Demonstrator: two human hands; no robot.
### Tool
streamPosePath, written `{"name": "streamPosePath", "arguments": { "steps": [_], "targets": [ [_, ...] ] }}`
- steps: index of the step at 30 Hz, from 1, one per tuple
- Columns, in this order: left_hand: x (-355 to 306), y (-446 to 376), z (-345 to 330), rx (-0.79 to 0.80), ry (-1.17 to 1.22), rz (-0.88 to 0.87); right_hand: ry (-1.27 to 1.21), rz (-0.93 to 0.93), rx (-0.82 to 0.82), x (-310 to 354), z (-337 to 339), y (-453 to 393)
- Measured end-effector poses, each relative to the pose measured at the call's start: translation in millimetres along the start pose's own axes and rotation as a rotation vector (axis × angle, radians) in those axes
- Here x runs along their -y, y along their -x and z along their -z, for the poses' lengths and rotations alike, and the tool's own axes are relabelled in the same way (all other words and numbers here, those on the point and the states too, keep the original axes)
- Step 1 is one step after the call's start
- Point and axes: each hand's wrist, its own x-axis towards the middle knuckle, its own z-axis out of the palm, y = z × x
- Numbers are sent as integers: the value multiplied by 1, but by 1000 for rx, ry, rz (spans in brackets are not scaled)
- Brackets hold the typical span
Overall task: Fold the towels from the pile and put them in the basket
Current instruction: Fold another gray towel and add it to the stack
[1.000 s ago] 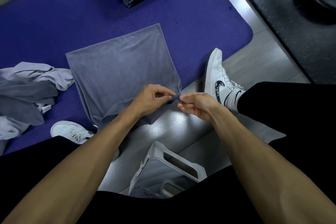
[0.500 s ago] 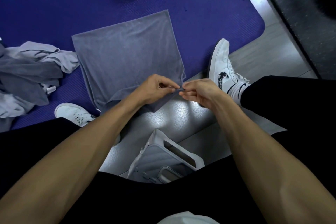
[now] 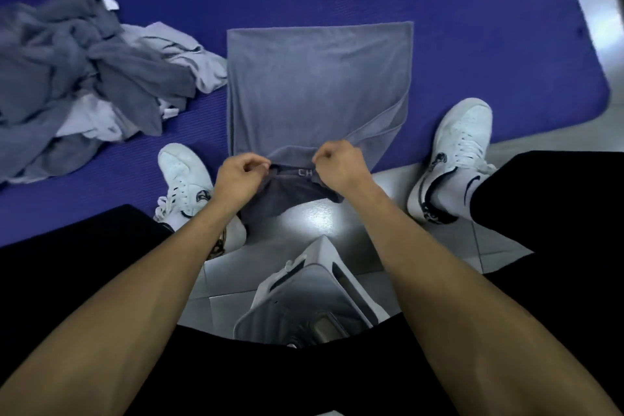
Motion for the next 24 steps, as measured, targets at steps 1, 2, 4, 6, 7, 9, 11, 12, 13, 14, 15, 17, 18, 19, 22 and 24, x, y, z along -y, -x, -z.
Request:
{"name": "streamPosePath", "arguments": {
  "steps": [1,2,4,6,7,9,11,12,13,14,15,17,18,19,22,24],
  "targets": [
    [11,3,7,-45,44,53,7,-18,20,1,-8,-3],
    [20,7,13,-90,95,117,4,-40,30,3,-14,-5],
    [35,16,20,-185,204,252,-36,-84,33,6,-24,-9],
    [48,25,21,-250,294,380,-105,-124,37,8,-32,-10],
    [55,29,19,-257,321,424,-129,-137,42,9,-35,-10],
    [60,33,15,-231,337,452,-141,-140,39,8,-37,-9],
    [55,30,14,-216,365,461,-161,-153,15,2,-38,-9],
    [50,27,14,-203,394,508,-180,-167,3,-2,-37,-8],
    [44,21,14,-171,449,601,-202,-182,-3,-6,-37,-8],
    [39,16,16,-104,542,714,-221,-194,-3,-10,-36,-7],
    [36,11,17,-20,654,808,-233,-197,3,-13,-35,-6],
    [32,6,16,140,811,906,-233,-189,22,-18,-33,-2],
    [31,5,14,187,857,917,-229,-186,31,-19,-31,0],
    [31,5,12,212,885,918,-225,-186,37,-20,-31,1],
    [34,7,6,160,939,895,-211,-193,37,-22,-32,1],
    [38,9,4,82,997,856,-209,-198,43,-21,-35,-2]
  ]
}}
